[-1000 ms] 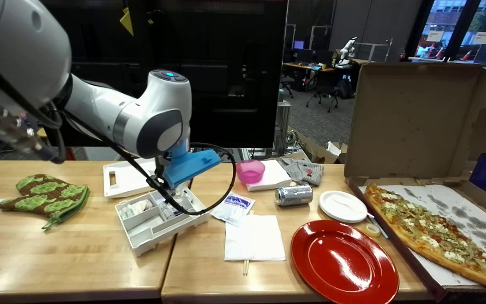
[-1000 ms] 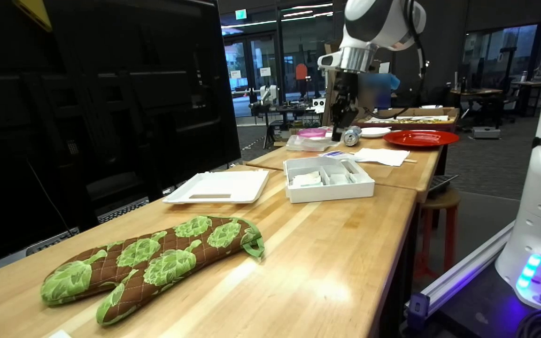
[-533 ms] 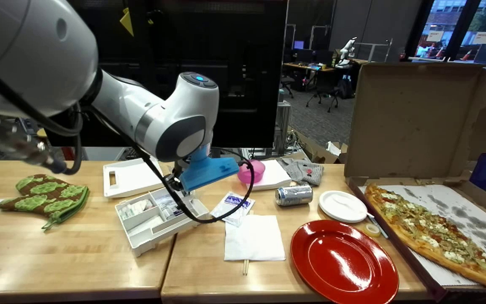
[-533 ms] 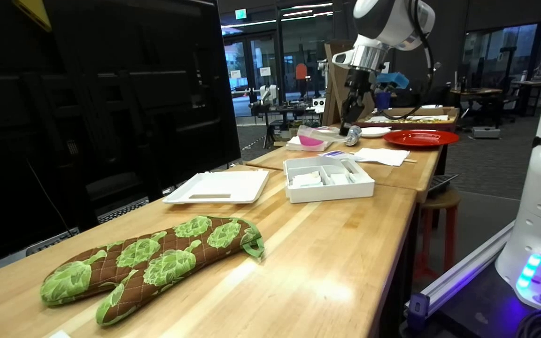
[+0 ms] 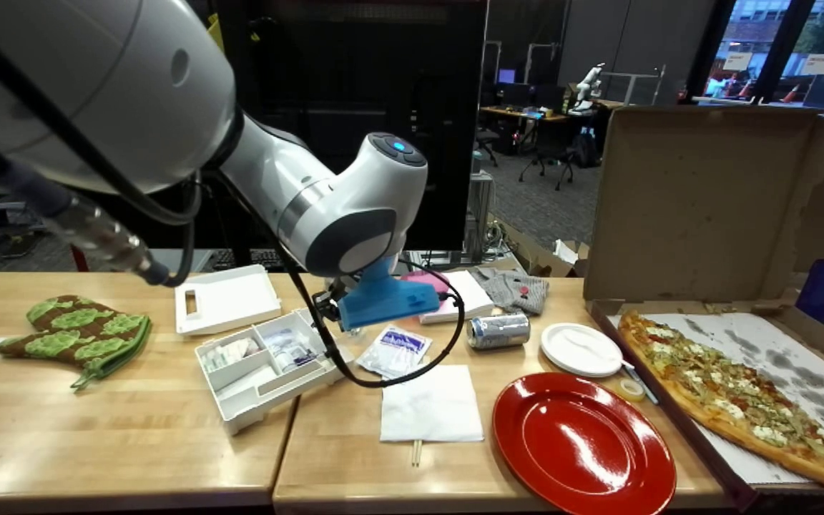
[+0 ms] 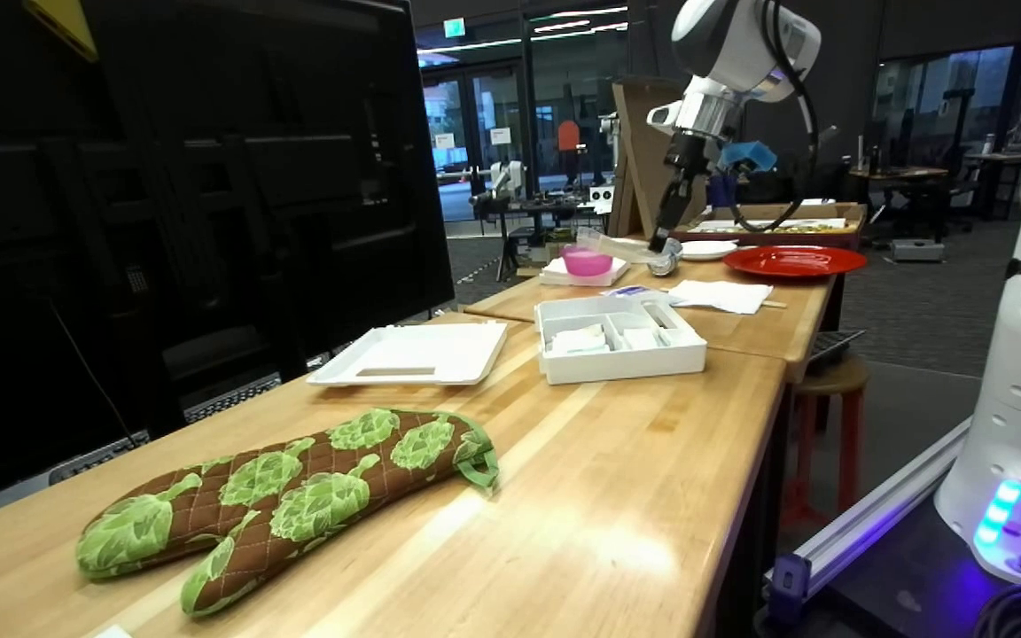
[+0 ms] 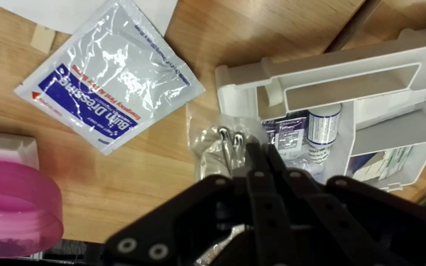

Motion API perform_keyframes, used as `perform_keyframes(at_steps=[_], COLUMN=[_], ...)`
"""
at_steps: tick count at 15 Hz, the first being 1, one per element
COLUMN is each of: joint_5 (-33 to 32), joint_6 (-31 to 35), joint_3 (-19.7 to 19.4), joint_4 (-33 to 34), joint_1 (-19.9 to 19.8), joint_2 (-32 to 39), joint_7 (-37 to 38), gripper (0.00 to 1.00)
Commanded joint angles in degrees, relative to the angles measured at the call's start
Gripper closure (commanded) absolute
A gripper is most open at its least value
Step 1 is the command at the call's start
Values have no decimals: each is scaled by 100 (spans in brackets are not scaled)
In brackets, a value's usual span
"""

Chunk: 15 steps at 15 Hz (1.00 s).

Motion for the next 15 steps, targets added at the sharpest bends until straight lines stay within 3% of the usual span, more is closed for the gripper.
perform_keyframes(at_steps=[1,15], joint_5=[396,1047], joint_6=[-217,-254], joint_3=[-74,95], joint_4=[384,770], joint_1=[-139,-910], joint_2=[426,1321], joint_7=[-179,-218], gripper=[99,99])
